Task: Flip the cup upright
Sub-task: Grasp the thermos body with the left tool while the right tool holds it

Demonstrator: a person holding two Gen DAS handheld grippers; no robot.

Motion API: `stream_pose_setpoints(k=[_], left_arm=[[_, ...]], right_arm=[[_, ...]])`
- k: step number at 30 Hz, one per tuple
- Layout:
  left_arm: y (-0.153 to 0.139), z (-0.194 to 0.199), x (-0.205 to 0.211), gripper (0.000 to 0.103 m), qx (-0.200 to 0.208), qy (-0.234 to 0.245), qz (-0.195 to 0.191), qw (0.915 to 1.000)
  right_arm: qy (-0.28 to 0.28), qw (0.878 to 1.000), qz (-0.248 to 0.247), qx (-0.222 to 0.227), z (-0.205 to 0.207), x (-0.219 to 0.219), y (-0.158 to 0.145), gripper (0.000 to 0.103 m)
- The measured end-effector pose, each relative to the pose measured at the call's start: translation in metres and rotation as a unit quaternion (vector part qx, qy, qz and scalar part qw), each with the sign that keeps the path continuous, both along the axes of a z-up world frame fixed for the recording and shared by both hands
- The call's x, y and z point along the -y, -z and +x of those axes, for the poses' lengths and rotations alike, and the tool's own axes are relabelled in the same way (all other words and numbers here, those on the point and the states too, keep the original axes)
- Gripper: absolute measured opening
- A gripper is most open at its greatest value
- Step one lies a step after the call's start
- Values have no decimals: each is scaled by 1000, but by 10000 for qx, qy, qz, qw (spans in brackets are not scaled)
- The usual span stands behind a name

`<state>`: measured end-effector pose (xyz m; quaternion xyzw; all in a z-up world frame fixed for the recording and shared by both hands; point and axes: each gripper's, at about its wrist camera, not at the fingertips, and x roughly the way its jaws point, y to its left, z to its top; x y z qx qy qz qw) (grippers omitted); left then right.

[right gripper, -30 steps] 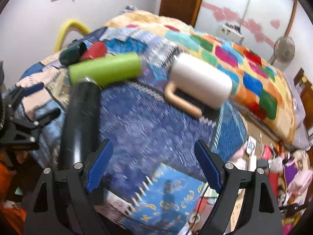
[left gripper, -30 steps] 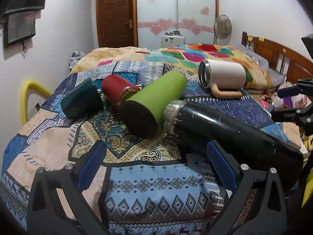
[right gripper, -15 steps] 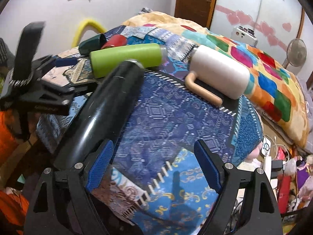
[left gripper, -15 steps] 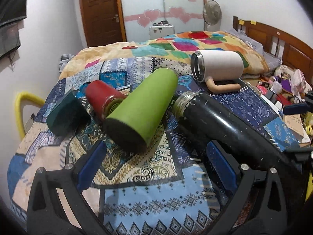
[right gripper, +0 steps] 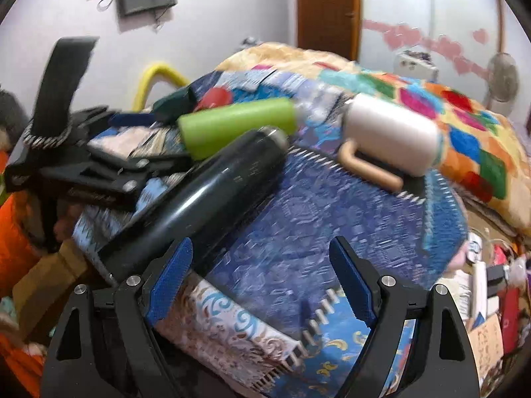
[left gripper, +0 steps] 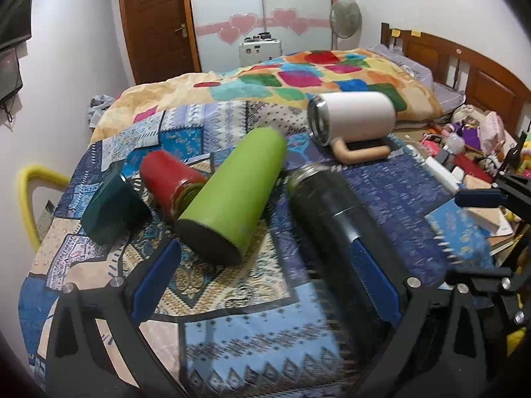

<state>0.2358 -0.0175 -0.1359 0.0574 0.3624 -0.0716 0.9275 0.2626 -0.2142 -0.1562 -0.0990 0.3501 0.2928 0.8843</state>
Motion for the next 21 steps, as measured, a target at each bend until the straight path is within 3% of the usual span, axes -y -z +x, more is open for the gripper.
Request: stream_pose_setpoints(k=[4, 8, 12, 21], left_arm=[[-6, 5, 15, 103, -212, 168, -199, 9994], [1, 20, 30, 102, -629, 314, -155, 9974], [15, 43, 33, 82, -1296, 346, -58, 9909], [33, 68, 43, 77, -2091, 567, 187, 9761]], right_arm=[[409, 9984, 264, 297, -3, 15, -17, 83], [698, 9952, 406, 560, -7, 25, -27, 83], [860, 9921, 466, 787, -10, 30, -28, 83], [955, 9906, 708, 678, 8, 34, -12, 84]])
